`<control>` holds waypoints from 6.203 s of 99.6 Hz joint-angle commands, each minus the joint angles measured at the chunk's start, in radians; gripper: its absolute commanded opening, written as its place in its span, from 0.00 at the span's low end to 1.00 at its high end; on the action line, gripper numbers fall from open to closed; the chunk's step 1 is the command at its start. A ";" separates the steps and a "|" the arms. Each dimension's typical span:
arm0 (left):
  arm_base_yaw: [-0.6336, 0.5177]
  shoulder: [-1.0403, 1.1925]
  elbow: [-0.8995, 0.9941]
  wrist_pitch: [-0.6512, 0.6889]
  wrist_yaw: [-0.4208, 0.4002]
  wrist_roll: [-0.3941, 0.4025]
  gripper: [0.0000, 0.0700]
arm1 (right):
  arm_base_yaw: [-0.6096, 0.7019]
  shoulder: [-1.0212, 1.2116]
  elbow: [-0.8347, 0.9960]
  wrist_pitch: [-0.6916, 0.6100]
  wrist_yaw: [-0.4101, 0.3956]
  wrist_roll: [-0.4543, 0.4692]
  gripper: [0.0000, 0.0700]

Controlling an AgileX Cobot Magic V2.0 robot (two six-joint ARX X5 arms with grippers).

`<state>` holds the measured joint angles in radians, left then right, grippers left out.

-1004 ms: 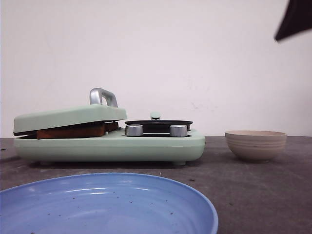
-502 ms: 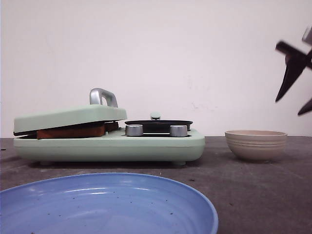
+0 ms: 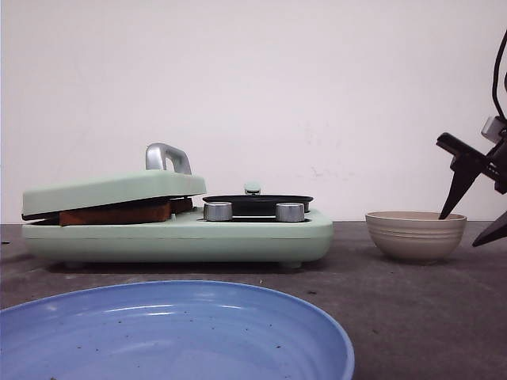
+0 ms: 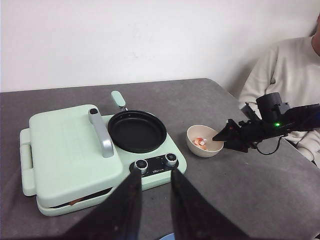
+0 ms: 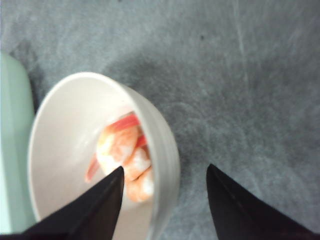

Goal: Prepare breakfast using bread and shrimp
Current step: 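Move the right gripper down and grasp the rim of the cream shrimp bowl, then lift the shrimp bowl with the right gripper over the frying pan, then tilt the bowl with the right gripper to pour shrimp into the pan, then carry the empty bowl back and lower it onto the table with the right gripper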

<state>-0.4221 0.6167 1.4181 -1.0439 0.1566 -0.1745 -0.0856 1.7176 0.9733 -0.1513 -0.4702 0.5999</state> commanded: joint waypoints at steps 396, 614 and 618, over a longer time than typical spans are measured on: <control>-0.005 0.022 0.011 -0.033 -0.054 0.085 0.02 | 0.715 0.219 0.645 0.525 1.046 -1.582 0.00; -0.005 0.024 0.011 0.035 -0.056 0.027 0.02 | 0.075 0.073 0.309 -0.451 0.210 -0.425 0.00; -0.005 0.024 0.011 0.033 -0.056 0.027 0.02 | 0.078 0.074 0.300 -0.439 0.212 -0.420 0.00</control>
<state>-0.4221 0.6338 1.4178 -1.0153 0.1032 -0.1448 -0.0128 1.7706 1.2716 -0.6117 -0.2546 0.1543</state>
